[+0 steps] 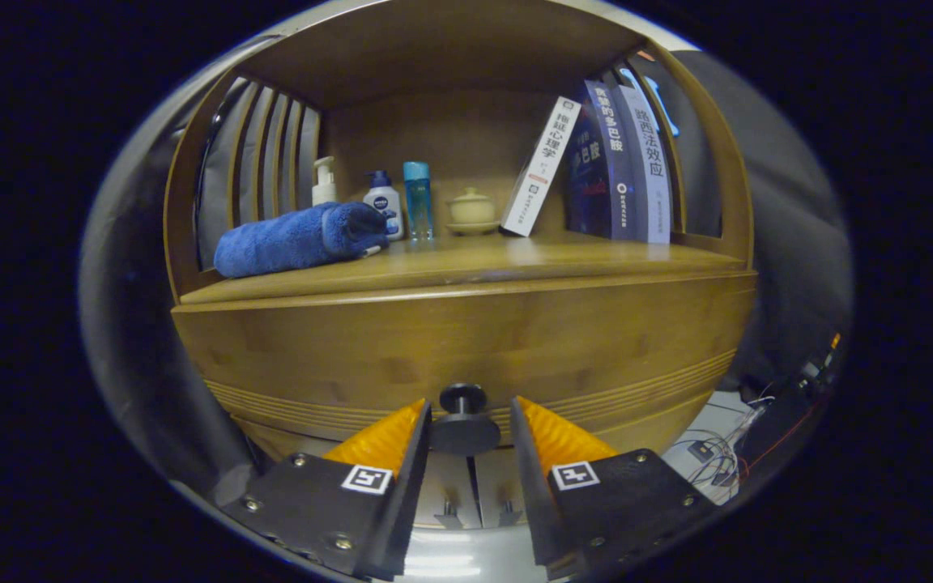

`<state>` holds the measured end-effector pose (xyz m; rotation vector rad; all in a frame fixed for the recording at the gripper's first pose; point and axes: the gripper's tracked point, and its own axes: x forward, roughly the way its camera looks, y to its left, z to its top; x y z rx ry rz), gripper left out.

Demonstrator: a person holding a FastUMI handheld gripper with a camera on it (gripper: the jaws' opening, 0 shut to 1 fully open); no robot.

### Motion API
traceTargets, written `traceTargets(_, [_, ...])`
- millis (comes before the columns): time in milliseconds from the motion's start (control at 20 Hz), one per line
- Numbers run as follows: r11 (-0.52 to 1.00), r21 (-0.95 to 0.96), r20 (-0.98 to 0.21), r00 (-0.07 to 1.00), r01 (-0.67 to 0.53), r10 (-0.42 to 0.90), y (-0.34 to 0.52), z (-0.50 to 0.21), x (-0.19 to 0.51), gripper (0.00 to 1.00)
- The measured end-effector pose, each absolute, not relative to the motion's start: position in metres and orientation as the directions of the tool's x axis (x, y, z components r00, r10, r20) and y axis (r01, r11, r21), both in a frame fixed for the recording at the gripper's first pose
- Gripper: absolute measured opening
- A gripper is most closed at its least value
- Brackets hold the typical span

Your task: Pull open the drawer, take out the items inside it, and place them on the countertop above the cabinet.

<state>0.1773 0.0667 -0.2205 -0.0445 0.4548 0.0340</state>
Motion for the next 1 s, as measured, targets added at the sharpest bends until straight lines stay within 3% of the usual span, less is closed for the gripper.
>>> traceTargets(150, [0.999,-0.039,-0.438,0.899,-0.024,0.004,0.071,-0.216,0.177,0.57])
traceTargets(250, [0.996,-0.084,-0.437,0.899,-0.024,-0.015,0.069,-0.221,0.181,0.36])
traceTargets(450, [0.998,-0.061,-0.453,0.891,-0.02,-0.01,0.069,-0.221,0.172,0.29])
traceTargets(1000, [0.999,-0.042,-0.461,0.887,-0.012,-0.009,0.062,-0.211,0.105,0.29])
